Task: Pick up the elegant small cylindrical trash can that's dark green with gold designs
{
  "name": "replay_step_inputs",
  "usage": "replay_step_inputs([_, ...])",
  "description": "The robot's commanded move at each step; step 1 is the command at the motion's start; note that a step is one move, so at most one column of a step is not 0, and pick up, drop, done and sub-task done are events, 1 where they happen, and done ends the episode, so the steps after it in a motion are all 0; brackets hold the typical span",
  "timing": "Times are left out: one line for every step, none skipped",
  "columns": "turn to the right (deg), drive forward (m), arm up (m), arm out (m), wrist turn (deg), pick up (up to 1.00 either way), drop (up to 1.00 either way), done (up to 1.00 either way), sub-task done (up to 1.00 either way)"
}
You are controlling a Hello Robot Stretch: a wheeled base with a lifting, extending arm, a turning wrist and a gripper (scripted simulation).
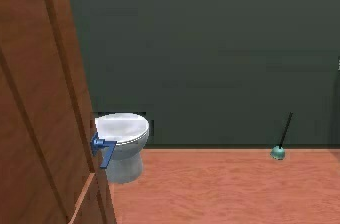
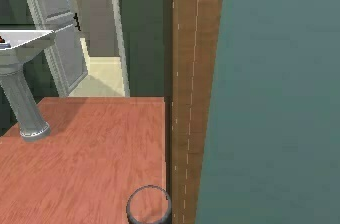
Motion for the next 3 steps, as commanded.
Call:
replay_step_inputs([0.0,0.00,0.10,0.00,0.0,0.00,0.00,0.00,0.00])
replay_step_inputs([0.0,0.00,0.00,0.32,0.0,0.00,0.00,0.00,0.00])
replay_step_inputs([0.0,0.00,0.00,0.00,45.0,0.00,0.00,0.00,0.00])
